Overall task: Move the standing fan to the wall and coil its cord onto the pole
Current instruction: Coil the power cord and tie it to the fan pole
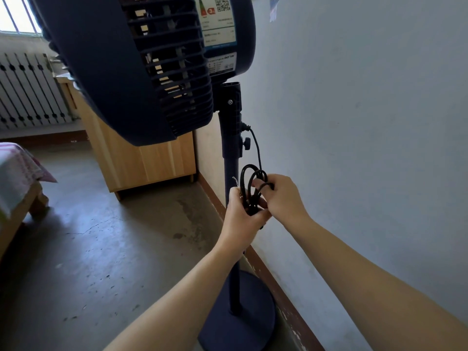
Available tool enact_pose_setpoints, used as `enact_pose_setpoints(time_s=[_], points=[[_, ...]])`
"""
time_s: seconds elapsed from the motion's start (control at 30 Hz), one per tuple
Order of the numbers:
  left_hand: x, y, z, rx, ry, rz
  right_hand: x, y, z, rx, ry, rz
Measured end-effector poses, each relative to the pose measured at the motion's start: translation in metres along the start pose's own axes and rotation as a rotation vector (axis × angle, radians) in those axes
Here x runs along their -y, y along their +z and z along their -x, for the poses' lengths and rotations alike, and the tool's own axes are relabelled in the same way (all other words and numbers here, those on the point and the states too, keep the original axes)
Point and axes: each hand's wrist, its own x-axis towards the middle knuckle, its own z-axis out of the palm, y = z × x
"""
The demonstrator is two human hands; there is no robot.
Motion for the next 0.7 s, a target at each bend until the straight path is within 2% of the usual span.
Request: enact_pose_setpoints(time_s=[0.23,0.5,0.6,0.7], points=[[0.004,0.007,0.000,-0.118,0.092,-0.166,0.000,0.004,0.006,-0.036,-0.018,0.014],[-0.003,-0.003,0.000,0.033,0.050,-0.076,0.001,-0.013,0.009,0.074,-0.137,0.111],[-0.003,-0.007,0.000,0.027,0.028,-0.038,-0.002,-0.020,0.013,0.118,-0.192,0.195],[-0.004,-0.006,0.000,0.000,0.019,-0.034,-0.007,-0.023,0.014,0.070,-0.236,0.355]])
